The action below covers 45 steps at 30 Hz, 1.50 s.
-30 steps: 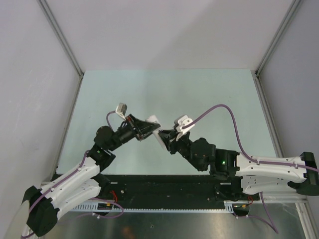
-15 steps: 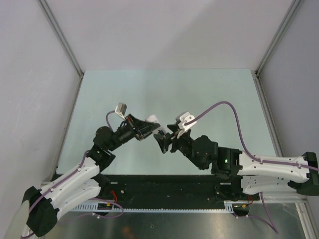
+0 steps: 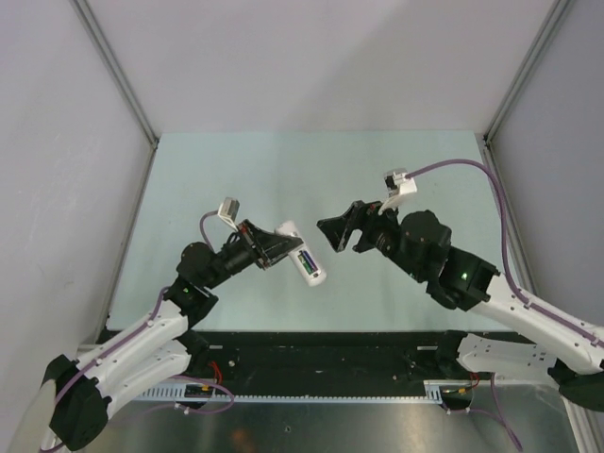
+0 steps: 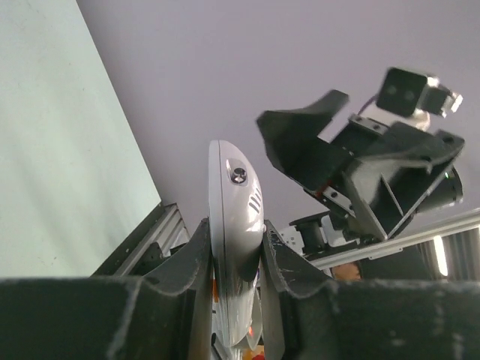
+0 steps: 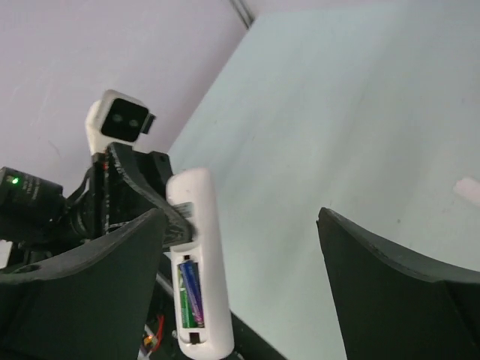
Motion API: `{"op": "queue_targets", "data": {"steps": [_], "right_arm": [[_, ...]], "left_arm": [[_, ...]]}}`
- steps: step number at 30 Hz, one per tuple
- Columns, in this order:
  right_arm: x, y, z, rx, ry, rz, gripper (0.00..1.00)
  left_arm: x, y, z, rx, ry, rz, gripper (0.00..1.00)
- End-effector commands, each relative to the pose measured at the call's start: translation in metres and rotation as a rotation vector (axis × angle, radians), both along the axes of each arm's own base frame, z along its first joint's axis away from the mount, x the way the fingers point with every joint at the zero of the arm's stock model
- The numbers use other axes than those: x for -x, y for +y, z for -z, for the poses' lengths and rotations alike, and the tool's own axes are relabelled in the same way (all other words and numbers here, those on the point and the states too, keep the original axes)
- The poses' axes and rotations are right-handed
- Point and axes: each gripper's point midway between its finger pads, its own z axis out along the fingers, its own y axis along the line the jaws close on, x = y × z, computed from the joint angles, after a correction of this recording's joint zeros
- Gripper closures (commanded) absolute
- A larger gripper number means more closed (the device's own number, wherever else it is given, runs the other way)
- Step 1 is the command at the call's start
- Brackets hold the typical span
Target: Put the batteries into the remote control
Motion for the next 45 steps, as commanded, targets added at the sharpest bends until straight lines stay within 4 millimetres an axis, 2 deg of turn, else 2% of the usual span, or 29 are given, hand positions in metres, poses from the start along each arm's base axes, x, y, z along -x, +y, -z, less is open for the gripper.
{"op": "queue_targets", "data": {"steps": [1, 5, 6, 11, 19, 27, 33, 45], "right_arm": [[0.024, 0.015, 0.015, -0.079, 0.242, -0.227, 0.11], [0.026, 0.026, 0.025, -0.124, 0.383, -0.324, 0.06], [0.023, 0.029, 0.033, -0.119, 0.423, -0.334, 0.06], [0.035, 0.04, 0.045, -0.126, 0.543, -0.456, 0.05], [0.04, 0.047, 0.052, -0.124, 0.595, -0.513, 0.07], [0.038, 0.048, 0.072, -0.115, 0.663, -0.501, 0.08], [0.035, 0.05, 0.074, -0.152, 0.682, -0.502, 0.08], [0.029, 0.059, 0.078, -0.222, 0.729, -0.494, 0.11]], "left_arm": [[0.005, 0.003, -0.007, -0.004, -0.103, 0.002, 1.0], [0.003, -0.001, -0.002, -0.034, -0.125, 0.01, 1.0], [0.002, -0.001, 0.001, -0.042, -0.122, 0.012, 1.0], [0.001, -0.003, 0.008, -0.062, -0.121, 0.018, 1.0], [-0.003, -0.003, 0.004, -0.064, -0.135, 0.01, 1.0], [-0.002, 0.002, -0.009, -0.039, -0.166, -0.014, 1.0], [0.002, 0.005, -0.018, -0.028, -0.205, -0.017, 1.0], [0.002, 0.008, -0.022, -0.024, -0.235, -0.036, 1.0]]}}
